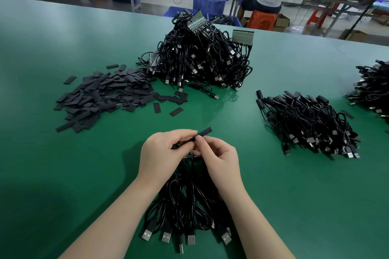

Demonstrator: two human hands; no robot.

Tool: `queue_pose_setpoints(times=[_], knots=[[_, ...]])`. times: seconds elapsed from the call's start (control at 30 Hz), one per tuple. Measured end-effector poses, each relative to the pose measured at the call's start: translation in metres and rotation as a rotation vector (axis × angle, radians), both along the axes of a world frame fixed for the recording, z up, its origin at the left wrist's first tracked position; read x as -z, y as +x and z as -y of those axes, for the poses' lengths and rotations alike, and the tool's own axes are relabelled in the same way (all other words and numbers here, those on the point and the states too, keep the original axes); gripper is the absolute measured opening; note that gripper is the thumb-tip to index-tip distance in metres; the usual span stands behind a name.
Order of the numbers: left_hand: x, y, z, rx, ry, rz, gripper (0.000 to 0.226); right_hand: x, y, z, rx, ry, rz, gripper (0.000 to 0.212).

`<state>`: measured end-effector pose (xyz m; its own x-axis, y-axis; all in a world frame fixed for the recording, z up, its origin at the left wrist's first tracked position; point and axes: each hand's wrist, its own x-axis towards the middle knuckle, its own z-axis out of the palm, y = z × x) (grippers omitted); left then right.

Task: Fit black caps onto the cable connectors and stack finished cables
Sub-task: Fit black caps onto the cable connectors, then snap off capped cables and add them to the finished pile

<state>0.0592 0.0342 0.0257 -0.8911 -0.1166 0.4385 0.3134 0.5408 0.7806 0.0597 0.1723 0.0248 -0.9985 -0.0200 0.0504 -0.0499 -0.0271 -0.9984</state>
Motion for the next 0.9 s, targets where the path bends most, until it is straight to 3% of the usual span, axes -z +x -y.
queue_pose_setpoints(times=[0.07, 0.13, 0.33, 0.47, 0.6, 0.7, 0.77, 0.83, 0.9], knots=[[0.0, 0.001, -0.001, 0.0, -0.023, 0.047, 0.056, -0.002, 0.0, -0.001, 0.022, -0.007, -0.002, 0.016], [0.001, 0.001, -0.002, 0.019, -0.039, 0.085, 0.056, -0.003, 0.0, -0.003, 0.059, -0.036, 0.003, 0.017], [0.006, -0.005, 0.0, 0.046, -0.164, 0.026, 0.016, -0.004, -0.003, -0.007, 0.187, -0.206, 0.087, 0.017], [0.007, -0.007, 0.001, 0.026, -0.206, -0.038, 0.007, 0.0, -0.002, -0.005, 0.081, -0.041, 0.015, 0.016], [0.005, -0.007, 0.001, 0.039, -0.187, -0.083, 0.015, -0.002, -0.002, -0.001, 0.095, -0.051, -0.019, 0.019], [0.006, -0.004, -0.001, -0.023, -0.116, -0.13, 0.032, -0.02, -0.015, -0.012, 0.191, -0.251, -0.057, 0.011], [0.006, -0.004, -0.001, -0.033, -0.096, -0.137, 0.031, -0.04, -0.032, -0.031, 0.228, -0.367, -0.084, 0.008], [0.008, -0.005, 0.0, -0.032, -0.092, -0.127, 0.028, -0.057, -0.053, -0.053, 0.319, -0.197, -0.12, 0.004], [0.009, -0.005, -0.001, -0.033, -0.084, -0.117, 0.027, -0.065, -0.078, -0.077, 0.471, 0.174, -0.141, 0.01]])
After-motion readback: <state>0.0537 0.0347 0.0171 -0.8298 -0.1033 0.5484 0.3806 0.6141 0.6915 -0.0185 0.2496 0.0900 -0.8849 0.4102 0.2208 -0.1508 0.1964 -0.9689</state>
